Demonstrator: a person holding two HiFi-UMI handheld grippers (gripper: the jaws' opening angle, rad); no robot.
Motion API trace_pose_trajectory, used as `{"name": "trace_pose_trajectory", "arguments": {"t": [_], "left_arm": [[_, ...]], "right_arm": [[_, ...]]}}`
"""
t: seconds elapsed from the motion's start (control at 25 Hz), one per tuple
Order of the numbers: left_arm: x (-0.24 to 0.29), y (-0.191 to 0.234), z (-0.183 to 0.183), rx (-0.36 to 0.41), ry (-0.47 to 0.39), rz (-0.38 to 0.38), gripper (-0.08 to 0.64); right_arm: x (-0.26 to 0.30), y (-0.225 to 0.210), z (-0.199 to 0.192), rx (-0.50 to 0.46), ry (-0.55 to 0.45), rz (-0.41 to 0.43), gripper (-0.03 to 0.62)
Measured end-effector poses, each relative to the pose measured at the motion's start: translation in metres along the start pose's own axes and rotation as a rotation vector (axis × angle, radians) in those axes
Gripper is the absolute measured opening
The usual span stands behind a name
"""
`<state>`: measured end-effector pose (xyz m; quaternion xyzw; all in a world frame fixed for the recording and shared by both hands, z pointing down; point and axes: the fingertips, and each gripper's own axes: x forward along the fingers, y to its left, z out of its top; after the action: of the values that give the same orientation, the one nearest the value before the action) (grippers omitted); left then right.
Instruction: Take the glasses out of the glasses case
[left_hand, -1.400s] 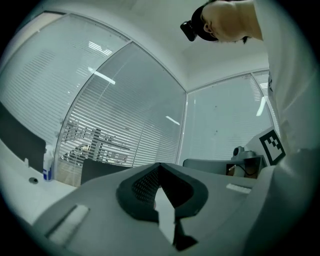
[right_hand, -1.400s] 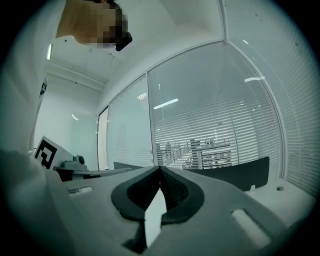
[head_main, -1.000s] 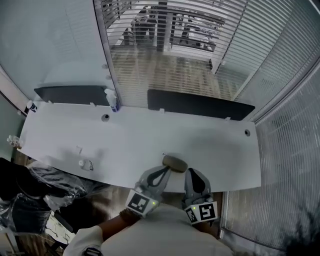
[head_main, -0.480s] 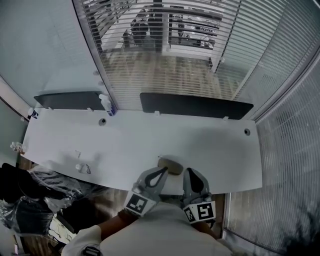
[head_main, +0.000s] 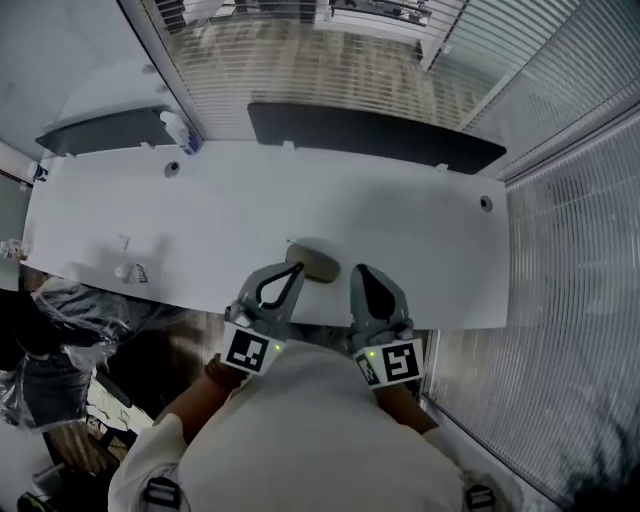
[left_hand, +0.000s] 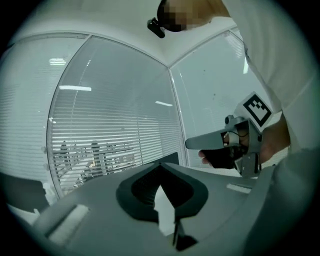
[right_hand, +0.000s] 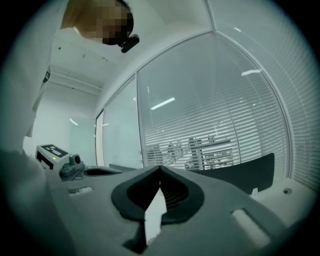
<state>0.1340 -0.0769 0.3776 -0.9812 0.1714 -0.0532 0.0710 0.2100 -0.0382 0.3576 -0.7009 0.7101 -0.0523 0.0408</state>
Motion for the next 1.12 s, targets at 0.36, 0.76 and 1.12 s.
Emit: {"name": "trace_pose_trajectory", "arguments": {"t": [0.36, 0.76, 1.12], "left_arm": [[0.012, -0.002, -0.102, 0.084, 0.179, -0.032, 0.054], [0.011, -0.022, -0.246, 0.185, 0.427, -0.099, 0.160], [0.009, -0.077, -0.335, 0.431, 0.570, -0.217, 0.097]], "right_arm": [[0.021, 0.005, -0.071, -0.129, 0.167, 0.096, 0.002], [0.038, 0.021, -0.178, -0.308, 0.455, 0.225, 0.071], [0.045, 0.017, -0.266, -0.661, 0.688, 0.312, 0.226]]}}
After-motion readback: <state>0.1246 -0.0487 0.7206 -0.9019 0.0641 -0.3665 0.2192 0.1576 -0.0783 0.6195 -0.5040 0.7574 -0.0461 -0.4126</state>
